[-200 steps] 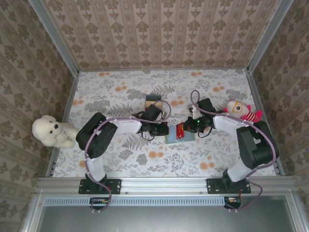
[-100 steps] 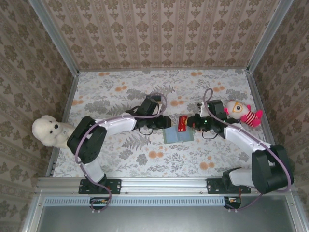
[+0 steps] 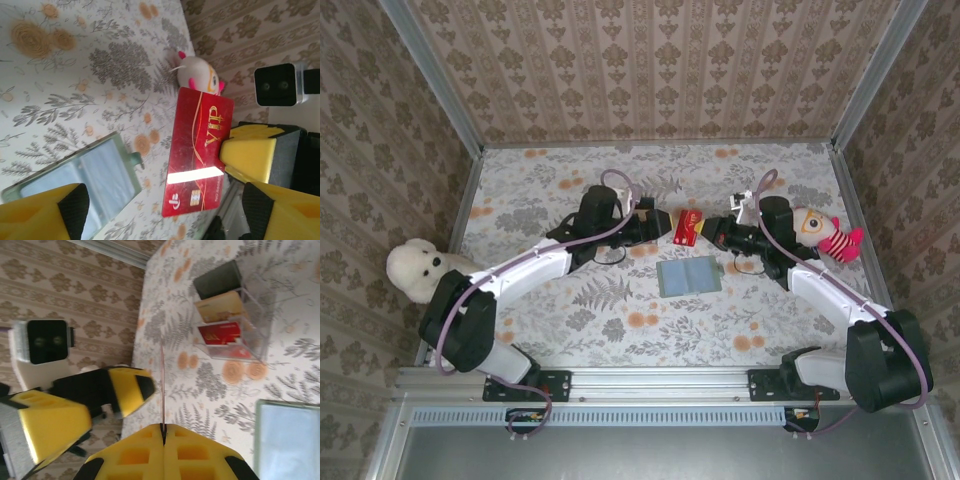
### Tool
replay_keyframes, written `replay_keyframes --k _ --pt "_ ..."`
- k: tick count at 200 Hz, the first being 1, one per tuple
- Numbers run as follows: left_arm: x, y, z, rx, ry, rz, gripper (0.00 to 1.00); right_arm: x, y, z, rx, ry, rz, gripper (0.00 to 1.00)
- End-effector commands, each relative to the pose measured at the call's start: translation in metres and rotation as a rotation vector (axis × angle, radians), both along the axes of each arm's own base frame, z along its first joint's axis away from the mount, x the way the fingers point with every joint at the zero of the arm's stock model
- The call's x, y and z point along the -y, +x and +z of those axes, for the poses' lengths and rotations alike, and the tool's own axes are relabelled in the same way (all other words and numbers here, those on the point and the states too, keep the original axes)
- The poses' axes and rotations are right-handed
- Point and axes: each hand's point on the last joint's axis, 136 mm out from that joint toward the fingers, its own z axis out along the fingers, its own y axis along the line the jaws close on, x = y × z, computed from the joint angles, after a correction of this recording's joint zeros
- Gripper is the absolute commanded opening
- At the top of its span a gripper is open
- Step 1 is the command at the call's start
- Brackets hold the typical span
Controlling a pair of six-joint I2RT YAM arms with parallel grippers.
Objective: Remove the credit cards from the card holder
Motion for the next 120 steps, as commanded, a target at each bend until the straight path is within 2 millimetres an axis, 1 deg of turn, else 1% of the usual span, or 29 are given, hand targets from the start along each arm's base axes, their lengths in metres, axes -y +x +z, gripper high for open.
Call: replay_keyframes --k 1,19,32,38,54,68,95,120 --pt "0.009 -0.002 0.02 0.003 -0.124 -0.039 0.85 -0.008 0.0 0.035 0.068 0.098 0.042 0.0" --pt "0.013 -0.003 0.03 0.019 -0.163 -0.073 0.85 -0.01 0.001 0.042 0.079 0.119 0.05 0.0" --pt "0.015 0.0 0.033 0.022 -0.176 -0.073 0.84 -0.01 0.002 0.047 0.081 0.137 0.054 0.0" --pt "0.018 -0.005 0.036 0.021 -0.195 -0.107 0.84 -0.011 0.002 0.049 0.085 0.144 0.061 0.0" --pt "0.021 -0.005 0.041 0.025 -0.227 -0.123 0.79 -0.013 0.002 0.053 0.092 0.151 0.069 0.0" --pt "0.024 -0.004 0.043 0.025 -0.245 -0.138 0.72 -0.013 0.003 0.054 0.091 0.154 0.07 0.0" --pt "0.027 -0.003 0.045 0.034 -0.257 -0.16 0.54 -0.016 0.003 0.057 0.092 0.176 0.091 0.0" --pt "0.029 -0.004 0.046 0.037 -0.265 -0.173 0.42 -0.017 0.005 0.055 0.084 0.182 0.094 0.0"
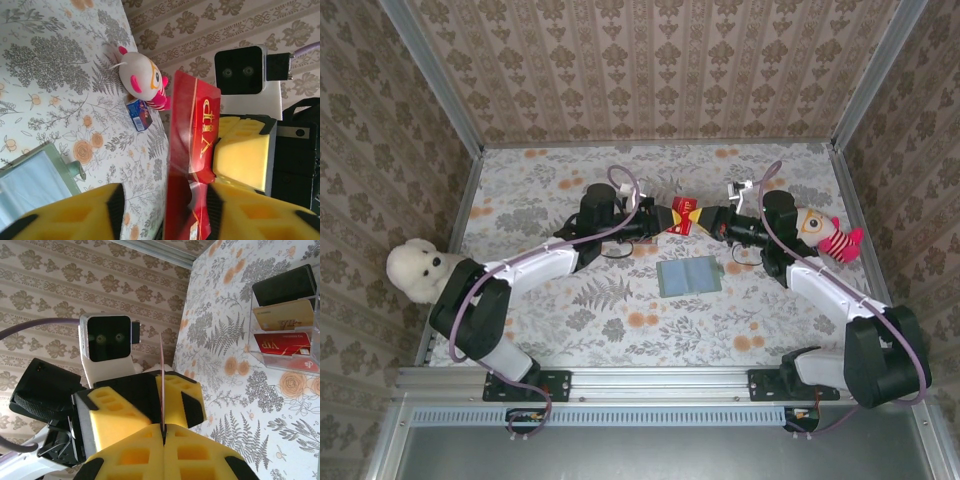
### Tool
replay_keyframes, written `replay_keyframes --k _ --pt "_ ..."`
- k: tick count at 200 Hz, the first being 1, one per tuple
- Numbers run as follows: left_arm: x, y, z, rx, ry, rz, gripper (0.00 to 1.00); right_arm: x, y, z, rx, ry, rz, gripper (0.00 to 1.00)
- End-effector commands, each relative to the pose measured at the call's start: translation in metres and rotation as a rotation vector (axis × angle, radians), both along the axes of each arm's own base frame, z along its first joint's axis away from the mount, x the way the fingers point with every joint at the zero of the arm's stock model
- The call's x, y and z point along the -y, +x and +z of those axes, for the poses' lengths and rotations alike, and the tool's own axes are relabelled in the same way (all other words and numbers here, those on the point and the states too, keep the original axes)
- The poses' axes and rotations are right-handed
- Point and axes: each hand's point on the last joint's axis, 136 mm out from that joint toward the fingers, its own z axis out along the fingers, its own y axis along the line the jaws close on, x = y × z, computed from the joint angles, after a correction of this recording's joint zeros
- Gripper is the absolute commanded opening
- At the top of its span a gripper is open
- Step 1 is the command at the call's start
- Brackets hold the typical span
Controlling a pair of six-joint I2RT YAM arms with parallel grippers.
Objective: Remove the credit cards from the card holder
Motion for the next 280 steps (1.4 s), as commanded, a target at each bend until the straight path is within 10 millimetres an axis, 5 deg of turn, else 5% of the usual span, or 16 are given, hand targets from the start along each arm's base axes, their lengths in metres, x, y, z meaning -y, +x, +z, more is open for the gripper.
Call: replay_keyframes --k 1,128,148,172,194,252,280 --pt "0.004 0.001 0.022 0.059 -0.062 -0.038 0.42 -0.004 0.002 0.017 0.039 0.035 0.034 0.0" --pt "-0.009 -0.004 0.024 0.072 -0.069 -0.033 0.03 -0.002 0.002 -0.009 -0.026 -0.015 0.02 0.03" --pt "-0.012 -0.005 0.022 0.076 -0.056 -0.032 0.0 0.002 0.0 -0.019 -0.057 -0.067 0.007 0.14" --pt "-0.022 -0.004 0.012 0.092 0.019 -0.016 0.0 0.015 -0.004 -0.037 -0.131 -0.189 -0.048 0.5" --pt "-0.037 0.003 0.0 0.16 0.147 -0.006 0.0 0.025 -0.009 -0.045 -0.135 -0.257 -0.086 0.68" --pt "-0.085 0.03 -0.019 0.526 0.559 -0.034 0.0 0.045 -0.008 -0.067 -0.146 -0.36 -0.186 0.99" --pt "-0.085 0.035 -0.026 0.66 0.614 -0.196 0.0 0.045 -0.001 -0.078 -0.165 -0.369 -0.189 1.0"
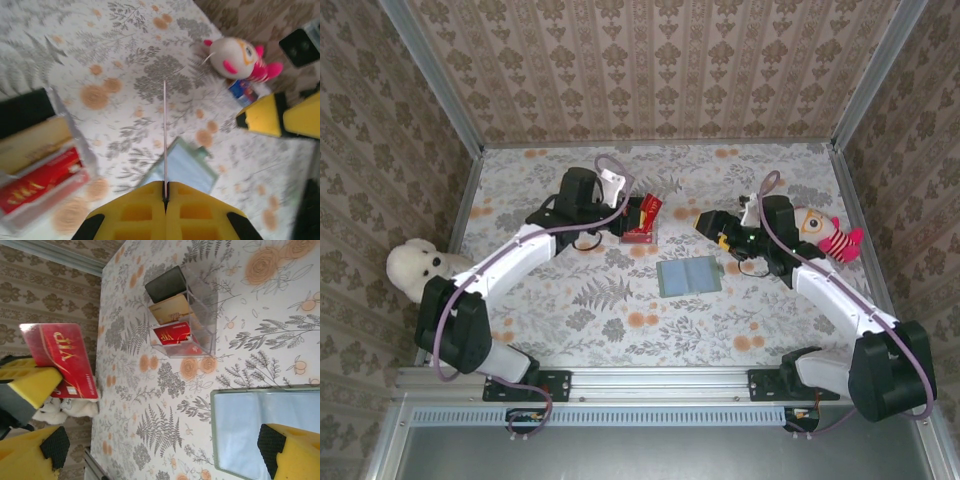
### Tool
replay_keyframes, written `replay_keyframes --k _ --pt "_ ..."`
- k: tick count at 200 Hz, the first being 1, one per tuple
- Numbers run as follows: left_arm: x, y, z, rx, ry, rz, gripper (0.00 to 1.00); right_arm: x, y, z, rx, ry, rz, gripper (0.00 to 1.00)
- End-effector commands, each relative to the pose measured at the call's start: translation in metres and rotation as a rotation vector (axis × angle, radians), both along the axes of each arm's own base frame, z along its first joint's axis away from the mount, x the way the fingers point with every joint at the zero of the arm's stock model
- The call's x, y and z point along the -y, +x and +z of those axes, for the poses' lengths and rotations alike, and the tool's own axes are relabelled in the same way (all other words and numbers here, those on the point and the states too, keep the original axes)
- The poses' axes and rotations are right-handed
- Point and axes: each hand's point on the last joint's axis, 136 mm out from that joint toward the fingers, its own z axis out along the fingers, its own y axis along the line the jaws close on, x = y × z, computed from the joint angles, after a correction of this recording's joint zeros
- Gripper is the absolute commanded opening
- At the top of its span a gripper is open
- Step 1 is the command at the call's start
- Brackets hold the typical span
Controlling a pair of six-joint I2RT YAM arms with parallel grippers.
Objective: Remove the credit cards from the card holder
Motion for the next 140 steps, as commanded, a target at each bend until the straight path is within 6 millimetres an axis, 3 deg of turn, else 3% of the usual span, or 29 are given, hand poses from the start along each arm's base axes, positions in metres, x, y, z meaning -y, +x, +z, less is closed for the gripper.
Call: replay_keyframes --k 1,27,59,90,119,124,140 --pt "-0.011 0.002 -0.017 0.135 0.188 -0.16 0.0 0.007 0.005 -0.017 -0.027 -0.046 -0.031 1.0" --pt "-0.016 0.019 -0.022 0.156 0.285 -0.219 0.0 0.004 0.008 -0.022 -0.062 -0.039 -0.017 1.0" --pt "-0.024 0.056 -0.035 0.215 0.412 -0.217 0.0 0.003 0.007 -0.026 -0.068 -0.025 -0.023 1.0" --pt "-0.02 0.065 -0.042 0.313 0.453 -0.323 0.0 0.004 0.0 -0.028 -0.063 -0.015 -0.021 1.0" --pt "-0.018 0.071 -0.051 0.279 0.476 -0.364 0.0 0.007 -0.007 -0.026 -0.053 -0.02 -0.034 1.0" --pt "-0.029 0.079 -0.053 0.268 0.487 -0.349 0.0 0.008 -0.007 -0.025 -0.052 -0.02 -0.035 1.0" --pt "-0.034 0.08 -0.063 0.253 0.514 -0.385 0.0 0.008 -0.009 -0.021 -0.042 -0.019 -0.033 1.0"
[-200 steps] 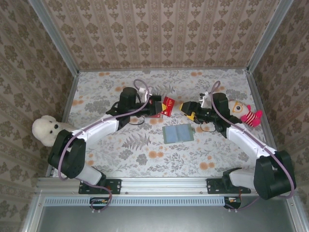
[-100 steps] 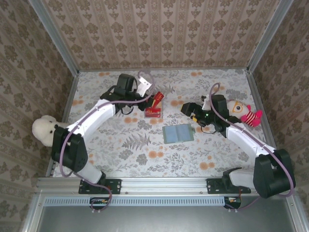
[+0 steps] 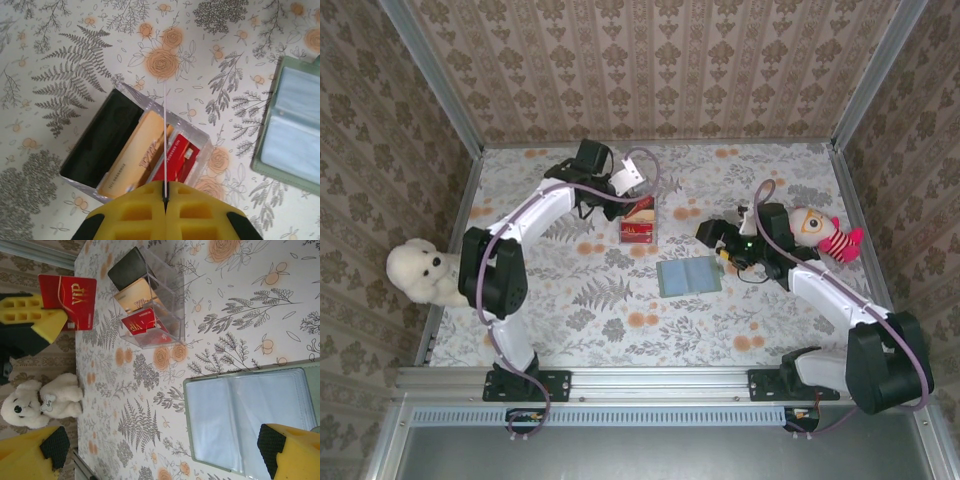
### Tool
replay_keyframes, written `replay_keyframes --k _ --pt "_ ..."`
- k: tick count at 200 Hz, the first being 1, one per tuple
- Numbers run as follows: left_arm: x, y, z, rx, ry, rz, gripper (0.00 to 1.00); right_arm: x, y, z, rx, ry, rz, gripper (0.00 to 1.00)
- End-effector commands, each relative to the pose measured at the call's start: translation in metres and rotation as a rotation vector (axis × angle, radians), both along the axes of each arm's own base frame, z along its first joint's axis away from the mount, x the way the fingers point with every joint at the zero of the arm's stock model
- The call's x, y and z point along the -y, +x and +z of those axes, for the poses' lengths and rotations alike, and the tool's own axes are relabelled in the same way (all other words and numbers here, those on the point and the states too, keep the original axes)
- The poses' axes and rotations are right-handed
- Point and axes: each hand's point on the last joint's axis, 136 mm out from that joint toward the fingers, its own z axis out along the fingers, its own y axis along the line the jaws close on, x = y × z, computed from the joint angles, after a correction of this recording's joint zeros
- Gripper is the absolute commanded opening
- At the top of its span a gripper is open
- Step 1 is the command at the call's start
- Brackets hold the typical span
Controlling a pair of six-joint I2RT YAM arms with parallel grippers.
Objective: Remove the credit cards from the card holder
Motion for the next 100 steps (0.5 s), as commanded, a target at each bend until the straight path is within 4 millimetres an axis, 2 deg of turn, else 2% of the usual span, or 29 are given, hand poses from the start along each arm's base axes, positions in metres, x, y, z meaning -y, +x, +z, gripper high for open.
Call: replay_keyframes --k 1,16,49,72,100 --pt "-0.016 0.004 -0.006 -0.004 0.064 -0.061 0.0 0.004 -0.002 0.011 0.036 0.003 -0.015 1.0" --pt "-0.021 0.004 -0.011 -0.017 0.092 -0.093 0.0 0.002 -0.004 0.017 0.053 0.007 0.002 1.0" --pt "-0.019 -0.012 -0.011 0.006 0.079 -0.282 0.0 -0.001 -0.009 0.026 0.07 0.021 0.027 1.0" --pt "-0.015 -0.01 -0.009 0.018 0.054 -0.315 0.0 0.001 -0.012 0.027 0.075 0.021 0.022 1.0" --pt "-0.013 -0.013 -0.025 -0.012 0.102 -0.366 0.0 0.001 -0.015 0.025 0.07 0.022 0.02 1.0"
